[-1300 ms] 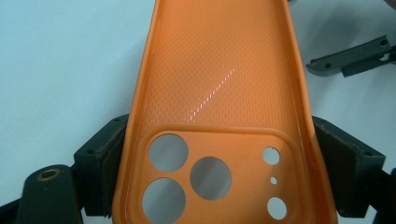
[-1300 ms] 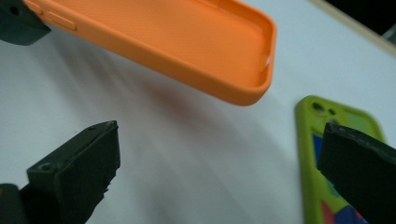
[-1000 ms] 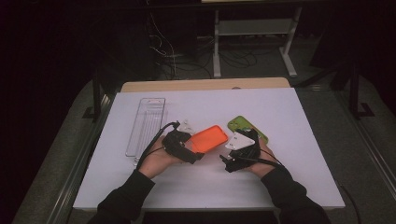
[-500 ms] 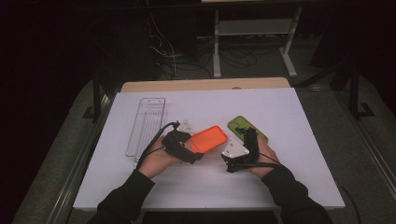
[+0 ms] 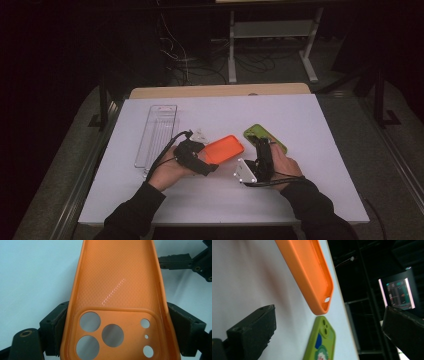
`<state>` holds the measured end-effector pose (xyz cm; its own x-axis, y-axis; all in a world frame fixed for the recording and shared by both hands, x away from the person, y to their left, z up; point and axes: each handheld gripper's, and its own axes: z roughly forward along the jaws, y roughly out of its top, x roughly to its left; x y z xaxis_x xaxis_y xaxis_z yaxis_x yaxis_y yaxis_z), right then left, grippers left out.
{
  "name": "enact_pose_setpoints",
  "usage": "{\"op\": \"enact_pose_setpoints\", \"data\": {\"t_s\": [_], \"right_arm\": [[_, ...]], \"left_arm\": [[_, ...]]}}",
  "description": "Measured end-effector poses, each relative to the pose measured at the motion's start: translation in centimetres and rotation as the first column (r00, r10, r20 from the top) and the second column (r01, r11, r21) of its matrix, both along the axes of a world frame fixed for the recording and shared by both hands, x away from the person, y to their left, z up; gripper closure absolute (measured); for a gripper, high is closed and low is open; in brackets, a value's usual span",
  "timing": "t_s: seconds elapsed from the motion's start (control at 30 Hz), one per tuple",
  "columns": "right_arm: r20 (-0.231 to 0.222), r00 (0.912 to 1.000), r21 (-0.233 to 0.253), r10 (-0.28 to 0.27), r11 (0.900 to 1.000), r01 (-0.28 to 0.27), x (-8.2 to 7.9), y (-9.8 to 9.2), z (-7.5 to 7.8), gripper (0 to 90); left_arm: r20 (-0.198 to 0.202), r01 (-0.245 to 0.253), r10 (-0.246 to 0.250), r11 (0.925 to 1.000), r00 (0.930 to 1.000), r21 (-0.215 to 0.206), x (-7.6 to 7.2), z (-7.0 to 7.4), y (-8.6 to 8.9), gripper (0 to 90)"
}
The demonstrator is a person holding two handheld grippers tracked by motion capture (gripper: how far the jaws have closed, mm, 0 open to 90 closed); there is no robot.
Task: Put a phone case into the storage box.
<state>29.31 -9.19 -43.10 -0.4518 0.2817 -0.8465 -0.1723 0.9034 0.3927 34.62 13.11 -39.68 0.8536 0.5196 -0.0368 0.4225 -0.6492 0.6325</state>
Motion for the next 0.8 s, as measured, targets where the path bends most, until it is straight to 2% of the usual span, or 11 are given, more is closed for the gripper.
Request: {"op": "enact_pose_setpoints", "data": {"t_s": [0.1, 0.27, 0.3, 0.33, 0.37, 0.47, 0.6, 0.63, 0.73, 0.77, 0.8], "right_arm": [[0.034, 0.9993, -0.042, 0.017, 0.999, -0.015, 0.0, -0.1, 0.0, 0.0], [0.055, 0.9983, -0.075, 0.021, 0.997, -0.017, -0.2, 0.0, -0.2, 0.0], [0.082, 0.9963, -0.076, 0.028, 0.997, -0.022, -0.3, 0.0, -0.3, 0.0], [0.122, 0.9912, -0.094, 0.050, 0.995, -0.039, -0.3, 0.1, -0.3, 0.0], [0.135, 0.9892, -0.101, 0.057, 0.994, -0.043, -0.3, 0.1, -0.4, 0.0], [0.154, 0.9853, -0.115, 0.074, 0.992, -0.056, -0.3, 0.3, -0.5, 0.0], [0.208, 0.9728, -0.145, 0.103, 0.987, -0.073, -0.4, 0.7, -0.7, 0.0], [0.208, 0.9725, -0.149, 0.104, 0.986, -0.074, -0.5, 0.8, -0.8, 0.0], [0.210, 0.9715, -0.177, 0.110, 0.982, -0.073, -0.5, 1.1, -1.1, 0.0], [0.226, 0.9673, -0.185, 0.116, 0.980, -0.075, -0.5, 1.2, -1.4, 0.0], [0.229, 0.9672, -0.176, 0.109, 0.982, -0.069, -0.6, 1.3, -1.7, 1.8]], "left_arm": [[-0.001, -0.002, 0.002, 1.0000, 1.0000, 0.001, 0.0, 0.1, 0.0, 15.8], [-0.004, -0.001, 0.001, 1.0000, 1.0000, -0.004, -0.1, 0.0, 0.0, 15.8], [-0.008, -0.014, 0.014, 0.9997, 0.9999, -0.020, -0.2, 0.0, -0.1, 15.8], [-0.006, -0.013, 0.013, 0.9998, 0.9999, -0.017, -0.1, 0.0, -0.1, 15.8], [-0.007, -0.010, 0.010, 0.9998, 0.9999, -0.015, -0.1, 0.0, 0.0, 15.9], [-0.013, -0.008, 0.008, 0.9997, 0.9999, -0.024, -0.1, 0.0, 0.0, 15.9], [-0.011, -0.011, 0.011, 0.9993, 0.9999, -0.037, -0.1, 0.1, 0.0, 15.8], [-0.006, 0.006, -0.006, 0.9998, 1.0000, -0.017, 0.0, 0.2, 0.1, 15.8], [-0.012, 0.004, -0.004, 0.9997, 0.9999, -0.025, -0.1, 0.1, 0.1, 15.8], [-0.011, 0.001, -0.001, 0.9996, 0.9999, -0.027, -0.1, 0.1, 0.0, 15.8], [-0.012, 0.001, -0.001, 0.9995, 0.9999, -0.031, -0.1, 0.1, 0.0, 15.8]]}}
